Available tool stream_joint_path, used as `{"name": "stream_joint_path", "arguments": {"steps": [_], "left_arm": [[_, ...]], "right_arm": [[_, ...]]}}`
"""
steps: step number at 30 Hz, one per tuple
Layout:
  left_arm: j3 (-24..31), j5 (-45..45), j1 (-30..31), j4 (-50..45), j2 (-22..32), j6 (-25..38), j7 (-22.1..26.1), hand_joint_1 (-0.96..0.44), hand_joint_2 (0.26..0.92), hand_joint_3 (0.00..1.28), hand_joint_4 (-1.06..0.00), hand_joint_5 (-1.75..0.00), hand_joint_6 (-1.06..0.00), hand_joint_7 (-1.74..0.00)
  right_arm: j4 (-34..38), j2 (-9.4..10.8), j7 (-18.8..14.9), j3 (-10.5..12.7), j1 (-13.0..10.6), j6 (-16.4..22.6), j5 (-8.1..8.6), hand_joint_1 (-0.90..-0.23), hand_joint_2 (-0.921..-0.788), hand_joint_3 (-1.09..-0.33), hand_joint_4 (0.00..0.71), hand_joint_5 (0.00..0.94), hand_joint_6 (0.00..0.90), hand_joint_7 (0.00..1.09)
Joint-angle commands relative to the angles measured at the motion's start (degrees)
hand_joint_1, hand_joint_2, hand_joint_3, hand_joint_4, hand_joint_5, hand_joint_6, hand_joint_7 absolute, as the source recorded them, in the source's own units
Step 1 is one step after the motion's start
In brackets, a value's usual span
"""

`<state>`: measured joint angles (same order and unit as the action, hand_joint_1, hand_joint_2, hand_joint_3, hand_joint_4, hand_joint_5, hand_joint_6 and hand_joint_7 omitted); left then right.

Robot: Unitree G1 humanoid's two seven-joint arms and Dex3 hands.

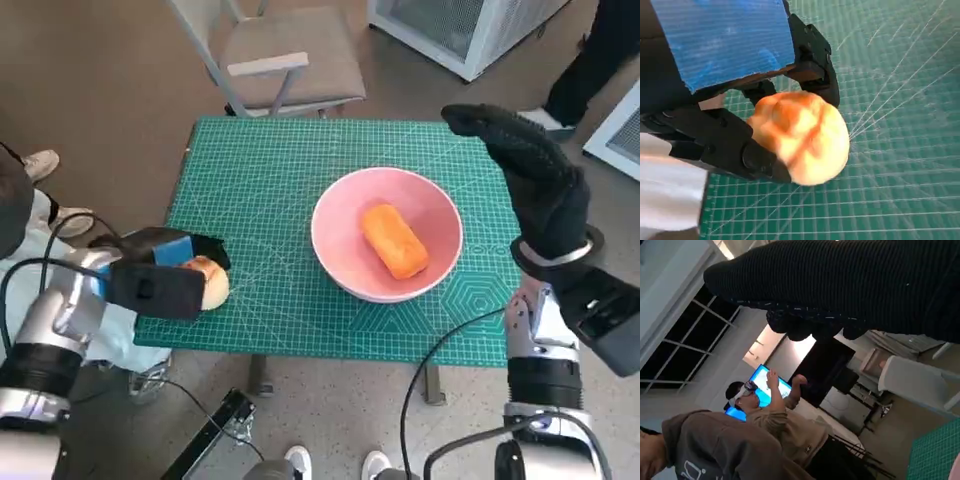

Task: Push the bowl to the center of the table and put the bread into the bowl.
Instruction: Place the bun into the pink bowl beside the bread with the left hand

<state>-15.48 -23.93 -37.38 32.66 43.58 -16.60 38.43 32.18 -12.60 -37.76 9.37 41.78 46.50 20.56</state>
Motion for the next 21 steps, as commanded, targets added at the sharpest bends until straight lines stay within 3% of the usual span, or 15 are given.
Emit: {"name": "stream_joint_path", "arguments": {"steps": [1,9,15,21], "left_arm": [[5.30,5.50,-4.39,-5.71,0.47,-1.34,-0.59,0.00,0.920,0.09,-0.66,-1.25,-0.60,-1.14],[8.44,8.61,-11.28,-8.76,-4.34,-5.74,-6.57,0.00,0.920,0.07,-0.68,-1.19,-0.64,-1.14],[6.11,5.88,-15.58,-9.68,-9.36,-5.88,-11.04,0.00,0.920,0.07,-0.68,-1.17,-0.64,-1.16],[2.65,2.66,-19.67,-4.88,-14.11,-9.90,-14.81,0.00,0.920,0.06,-0.69,-1.14,-0.63,-1.18]], "right_arm": [[0.79,-0.02,-0.66,0.00,0.11,-0.09,0.37,-0.643,-0.921,-0.700,0.270,0.001,-0.001,0.66],[1.83,-0.05,-0.74,-0.18,0.86,0.31,-0.03,-0.645,-0.921,-0.700,0.267,0.000,-0.001,0.65],[1.45,-0.02,-0.60,-0.49,0.86,0.44,-0.31,-0.644,-0.921,-0.702,0.265,0.000,-0.001,0.64],[1.48,-0.24,-0.44,-0.56,0.72,0.96,-0.66,-0.644,-0.921,-0.705,0.264,0.000,-0.001,0.64]]}}
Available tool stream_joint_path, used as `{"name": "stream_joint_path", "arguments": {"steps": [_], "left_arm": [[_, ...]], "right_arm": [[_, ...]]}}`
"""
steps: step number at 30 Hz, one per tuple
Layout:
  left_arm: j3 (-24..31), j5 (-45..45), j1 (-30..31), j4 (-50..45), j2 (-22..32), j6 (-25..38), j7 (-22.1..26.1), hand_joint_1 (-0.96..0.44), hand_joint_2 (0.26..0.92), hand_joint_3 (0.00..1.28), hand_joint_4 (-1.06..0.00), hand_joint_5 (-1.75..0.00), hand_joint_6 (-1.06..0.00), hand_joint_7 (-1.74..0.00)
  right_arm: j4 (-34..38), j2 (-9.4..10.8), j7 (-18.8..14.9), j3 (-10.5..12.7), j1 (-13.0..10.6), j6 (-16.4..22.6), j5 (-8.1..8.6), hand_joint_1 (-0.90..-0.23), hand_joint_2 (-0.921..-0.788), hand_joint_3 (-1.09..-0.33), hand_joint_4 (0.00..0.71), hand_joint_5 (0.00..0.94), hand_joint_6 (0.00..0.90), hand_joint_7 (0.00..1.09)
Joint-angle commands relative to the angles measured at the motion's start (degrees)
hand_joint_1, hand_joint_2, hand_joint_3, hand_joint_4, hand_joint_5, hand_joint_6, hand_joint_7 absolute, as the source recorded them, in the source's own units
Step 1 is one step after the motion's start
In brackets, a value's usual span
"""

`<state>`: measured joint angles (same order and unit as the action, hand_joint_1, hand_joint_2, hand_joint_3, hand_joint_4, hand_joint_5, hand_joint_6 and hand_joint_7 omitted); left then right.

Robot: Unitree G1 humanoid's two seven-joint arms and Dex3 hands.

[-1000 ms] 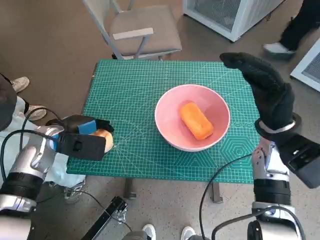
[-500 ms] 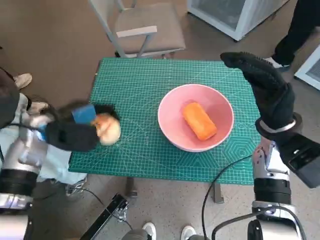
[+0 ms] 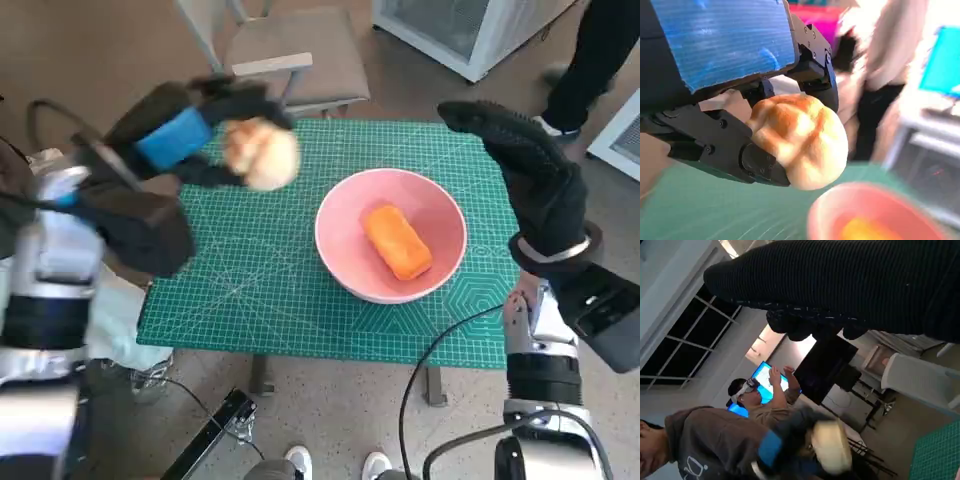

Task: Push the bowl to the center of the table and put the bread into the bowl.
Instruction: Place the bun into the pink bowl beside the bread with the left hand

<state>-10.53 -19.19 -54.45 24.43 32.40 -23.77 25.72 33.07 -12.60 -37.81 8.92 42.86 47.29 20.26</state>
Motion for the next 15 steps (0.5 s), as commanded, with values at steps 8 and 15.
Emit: {"name": "stream_joint_path", "arguments": {"steps": [8,15], "left_arm": [[-6.55,-5.46,-6.24,15.89,-9.89,-9.10,-7.38,0.00,0.920,0.07,-0.66,-1.26,-0.65,-1.08],[-10.27,-8.80,-8.50,25.53,-15.46,-10.40,-10.95,0.00,0.921,0.10,-0.64,-1.23,-0.61,-1.16]], "right_arm": [[0.70,-0.63,-0.53,0.06,-0.75,0.49,-0.17,-0.643,-0.921,-0.710,0.264,0.000,-0.001,0.64],[0.08,-0.96,-0.22,0.17,-1.45,0.71,-0.19,-0.644,-0.921,-0.708,0.265,0.001,-0.001,0.63]]}}
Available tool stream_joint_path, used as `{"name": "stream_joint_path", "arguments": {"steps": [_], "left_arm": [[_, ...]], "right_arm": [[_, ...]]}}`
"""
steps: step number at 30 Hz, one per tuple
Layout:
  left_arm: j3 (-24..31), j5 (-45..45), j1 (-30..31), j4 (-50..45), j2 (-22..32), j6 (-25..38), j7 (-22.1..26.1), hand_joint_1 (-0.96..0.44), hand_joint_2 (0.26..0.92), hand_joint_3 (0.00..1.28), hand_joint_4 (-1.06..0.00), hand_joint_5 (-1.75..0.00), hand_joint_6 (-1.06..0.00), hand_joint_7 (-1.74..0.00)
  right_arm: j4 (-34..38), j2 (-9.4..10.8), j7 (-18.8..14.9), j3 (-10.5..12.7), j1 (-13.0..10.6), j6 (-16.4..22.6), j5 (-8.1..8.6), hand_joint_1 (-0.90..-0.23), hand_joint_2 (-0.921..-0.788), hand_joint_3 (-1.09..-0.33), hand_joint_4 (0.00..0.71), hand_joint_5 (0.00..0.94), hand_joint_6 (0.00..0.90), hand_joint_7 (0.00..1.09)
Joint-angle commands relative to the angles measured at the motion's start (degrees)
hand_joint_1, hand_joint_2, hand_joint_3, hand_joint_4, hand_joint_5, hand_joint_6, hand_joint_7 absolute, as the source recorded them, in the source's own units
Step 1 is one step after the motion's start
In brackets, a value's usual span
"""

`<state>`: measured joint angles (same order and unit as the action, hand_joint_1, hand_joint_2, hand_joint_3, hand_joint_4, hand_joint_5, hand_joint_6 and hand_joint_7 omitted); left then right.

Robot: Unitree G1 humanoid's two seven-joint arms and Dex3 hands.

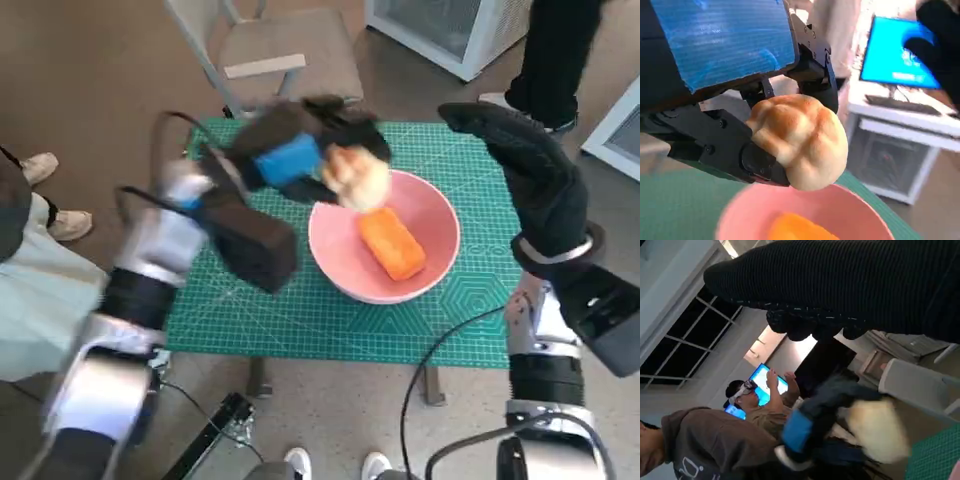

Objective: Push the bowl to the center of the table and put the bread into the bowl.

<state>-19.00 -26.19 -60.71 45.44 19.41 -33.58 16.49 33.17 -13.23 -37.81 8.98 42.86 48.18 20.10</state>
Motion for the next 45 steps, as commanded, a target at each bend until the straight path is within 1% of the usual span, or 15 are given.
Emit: {"name": "stream_joint_path", "arguments": {"steps": [1,2,3,4,5,7,8,12,19,25,26,31,37,41,45], "left_arm": [[-2.16,-2.01,-2.40,5.57,-3.10,-0.41,-1.83,0.00,0.921,0.15,-0.56,-1.26,-0.58,-1.24],[-2.53,-2.03,-2.32,6.42,-3.77,0.40,-1.16,0.00,0.921,0.18,-0.51,-1.29,-0.56,-1.30],[-2.77,-2.04,-2.30,7.06,-4.20,0.90,-0.69,-0.07,0.921,0.21,-0.44,-1.17,-0.52,-1.35],[-3.11,-1.99,-2.16,7.64,-4.60,1.95,0.45,-0.17,0.921,0.26,-0.38,-0.93,-0.47,-1.42],[-3.37,-1.94,-2.12,8.10,-4.85,2.63,1.20,-0.14,0.903,0.25,-0.33,-0.78,-0.38,-1.28],[-4.31,-2.17,-2.20,8.86,-5.18,4.54,3.52,-0.09,0.875,0.18,-0.21,-0.35,-0.26,-0.74],[-4.68,-2.29,-2.40,9.16,-5.23,5.45,4.62,-0.07,0.870,0.14,-0.18,-0.22,-0.23,-0.57],[-4.91,-1.80,-2.89,8.96,-5.45,8.69,7.75,-0.14,0.852,0.07,-0.10,-0.05,-0.18,-0.30],[-2.66,0.91,-0.87,7.86,-5.52,7.39,7.10,-0.27,0.859,0.04,-0.05,0.00,-0.16,-0.22],[1.50,6.58,0.40,8.23,-5.86,4.20,7.44,-0.31,0.885,0.04,-0.09,-0.02,-0.20,-0.21],[2.44,7.79,0.64,7.96,-5.86,3.64,7.39,-0.31,0.889,0.03,-0.10,-0.02,-0.22,-0.22],[6.68,12.33,2.07,7.15,-5.67,-0.37,5.50,-0.32,0.915,0.05,-0.32,-0.08,-0.38,-0.26],[13.64,21.03,4.96,5.84,-6.99,-3.23,4.70,-0.38,0.920,0.12,-0.53,-0.12,-0.49,-0.35],[17.23,26.22,7.53,2.93,-8.34,-3.80,4.61,-0.39,0.921,0.14,-0.58,-0.13,-0.49,-0.41],[19.85,30.91,10.89,-2.36,-10.13,-3.80,4.28,-0.38,0.921,0.15,-0.60,-0.13,-0.44,-0.51]], "right_arm": [[-0.14,-0.39,-0.18,0.15,-1.54,-0.22,-0.03,-0.644,-0.921,-0.708,0.265,0.001,-0.001,0.63],[-0.29,-0.47,-0.17,0.22,-1.66,-0.24,0.04,-0.644,-0.921,-0.707,0.265,0.001,-0.001,0.63],[-0.40,-0.52,-0.15,0.26,-1.75,-0.24,0.08,-0.644,-0.921,-0.707,0.265,0.001,-0.001,0.63],[-0.47,-0.58,-0.17,0.35,-1.84,-0.25,0.18,-0.645,-0.921,-0.706,0.265,0.001,-0.001,0.63],[-0.53,-0.63,-0.18,0.41,-1.91,-0.26,0.25,-0.645,-0.921,-0.705,0.266,0.001,-0.001,0.63],[-0.68,-0.73,-0.21,0.61,-2.10,-0.31,0.48,-0.644,-0.921,-0.703,0.266,0.001,-0.001,0.63],[-0.82,-0.78,-0.16,0.70,-2.21,-0.30,0.53,-0.643,-0.921,-0.702,0.266,0.001,-0.001,0.63],[-1.65,-0.80,0.34,0.91,-2.71,-0.34,0.33,-0.639,-0.921,-0.699,0.267,0.001,-0.001,0.63],[-2.40,-0.59,1.23,1.31,-3.29,-0.24,-0.12,-0.646,-0.921,-0.697,0.267,0.001,0.000,0.63],[-1.97,-0.49,1.78,1.50,-3.18,-0.44,-0.16,-0.654,-0.921,-0.693,0.268,0.002,0.000,0.63],[-1.91,-0.46,1.87,1.51,-3.16,-0.47,-0.15,-0.654,-0.921,-0.693,0.269,0.002,0.000,0.63],[-1.75,-0.24,2.45,1.43,-3.06,-0.46,-0.40,-0.653,-0.921,-0.693,0.269,0.002,0.000,0.63],[-1.24,0.09,3.36,1.27,-2.80,-0.12,-1.04,-0.646,-0.921,-0.694,0.269,0.001,0.000,0.63],[-0.93,0.27,4.53,1.24,-2.50,0.04,-1.77,-0.645,-0.921,-0.694,0.269,0.001,0.000,0.63],[-0.44,0.28,6.22,1.43,-2.09,0.00,-2.71,-0.644,-0.921,-0.696,0.269,0.001,0.000,0.63]]}}
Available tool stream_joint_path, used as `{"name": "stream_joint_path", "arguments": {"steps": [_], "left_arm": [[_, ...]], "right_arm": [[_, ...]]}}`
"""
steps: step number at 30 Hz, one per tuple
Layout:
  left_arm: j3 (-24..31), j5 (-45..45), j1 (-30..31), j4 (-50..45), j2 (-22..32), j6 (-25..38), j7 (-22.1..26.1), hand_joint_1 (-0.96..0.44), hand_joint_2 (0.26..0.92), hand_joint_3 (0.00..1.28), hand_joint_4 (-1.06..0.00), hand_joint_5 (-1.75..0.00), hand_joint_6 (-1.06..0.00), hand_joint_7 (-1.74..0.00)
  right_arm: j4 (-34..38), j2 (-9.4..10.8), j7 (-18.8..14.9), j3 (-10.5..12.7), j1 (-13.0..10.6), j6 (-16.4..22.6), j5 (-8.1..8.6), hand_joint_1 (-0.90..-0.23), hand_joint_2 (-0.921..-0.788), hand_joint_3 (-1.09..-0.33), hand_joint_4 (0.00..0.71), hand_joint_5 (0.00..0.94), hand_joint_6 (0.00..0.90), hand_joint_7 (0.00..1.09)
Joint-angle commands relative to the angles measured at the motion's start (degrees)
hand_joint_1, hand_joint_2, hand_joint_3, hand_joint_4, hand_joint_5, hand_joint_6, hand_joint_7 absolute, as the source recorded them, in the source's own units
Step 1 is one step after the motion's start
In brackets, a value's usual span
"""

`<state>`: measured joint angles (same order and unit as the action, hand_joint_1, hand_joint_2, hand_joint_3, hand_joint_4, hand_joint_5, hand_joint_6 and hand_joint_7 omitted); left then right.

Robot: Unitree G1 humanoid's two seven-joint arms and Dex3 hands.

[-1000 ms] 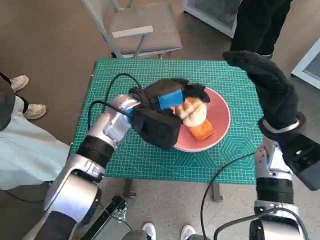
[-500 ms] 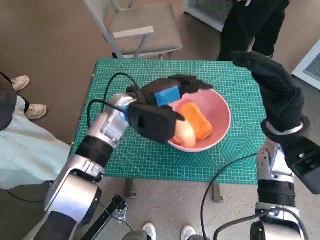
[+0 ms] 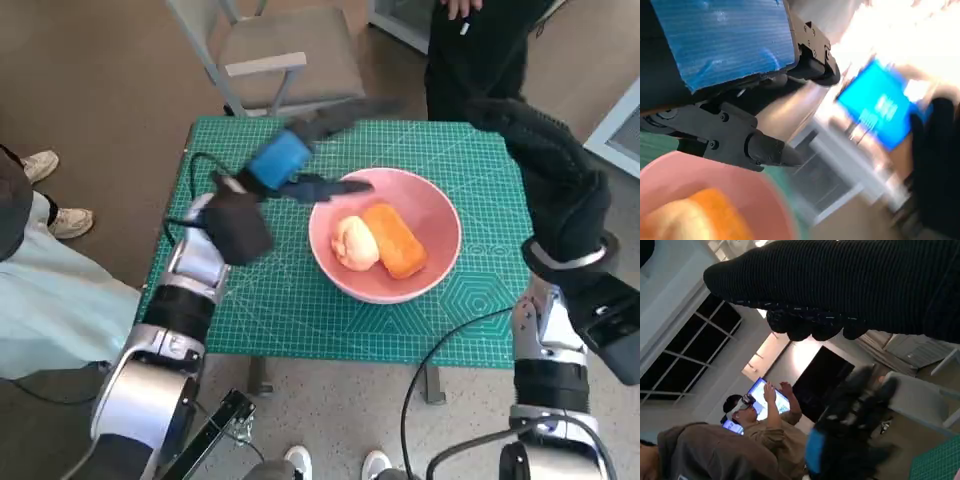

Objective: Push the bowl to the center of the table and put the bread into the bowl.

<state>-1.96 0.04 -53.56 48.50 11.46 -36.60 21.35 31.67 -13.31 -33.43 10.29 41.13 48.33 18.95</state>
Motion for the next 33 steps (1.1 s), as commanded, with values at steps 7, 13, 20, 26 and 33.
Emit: {"name": "stream_joint_path", "arguments": {"steps": [7,13,20,26,33], "left_arm": [[5.35,10.67,10.89,-18.03,-5.73,0.75,-2.69,-0.36,0.921,0.25,-0.47,-0.12,-0.18,-0.74],[6.23,14.19,14.98,-24.31,-7.52,3.59,-2.96,-0.36,0.921,0.31,-0.39,-0.14,-0.09,-0.85],[7.27,15.77,17.95,-28.31,-7.30,6.13,-2.71,-0.39,0.921,0.32,-0.34,-0.13,-0.08,-0.87],[8.35,15.69,18.56,-28.34,-6.36,5.89,-2.36,-0.43,0.921,0.31,-0.31,-0.10,-0.10,-0.79],[9.32,15.78,18.74,-27.44,-5.90,5.50,-1.87,-0.45,0.921,0.30,-0.32,-0.08,-0.13,-0.69]], "right_arm": [[1.93,0.67,6.26,0.51,0.46,-0.61,-3.73,-0.633,-0.921,-0.720,0.270,0.002,0.003,0.61],[2.00,1.32,8.88,0.36,0.84,-1.38,-4.66,-0.628,-0.921,-0.731,0.269,0.001,0.011,0.61],[2.59,1.59,9.54,-0.18,1.42,-1.61,-4.55,-0.622,-0.921,-0.740,0.268,0.000,0.015,0.61],[3.43,1.55,9.30,-0.45,2.02,-1.73,-4.29,-0.621,-0.921,-0.743,0.267,0.000,0.016,0.60],[4.24,1.41,9.28,-0.62,2.49,-1.63,-4.38,-0.619,-0.921,-0.745,0.265,0.000,0.016,0.60]]}}
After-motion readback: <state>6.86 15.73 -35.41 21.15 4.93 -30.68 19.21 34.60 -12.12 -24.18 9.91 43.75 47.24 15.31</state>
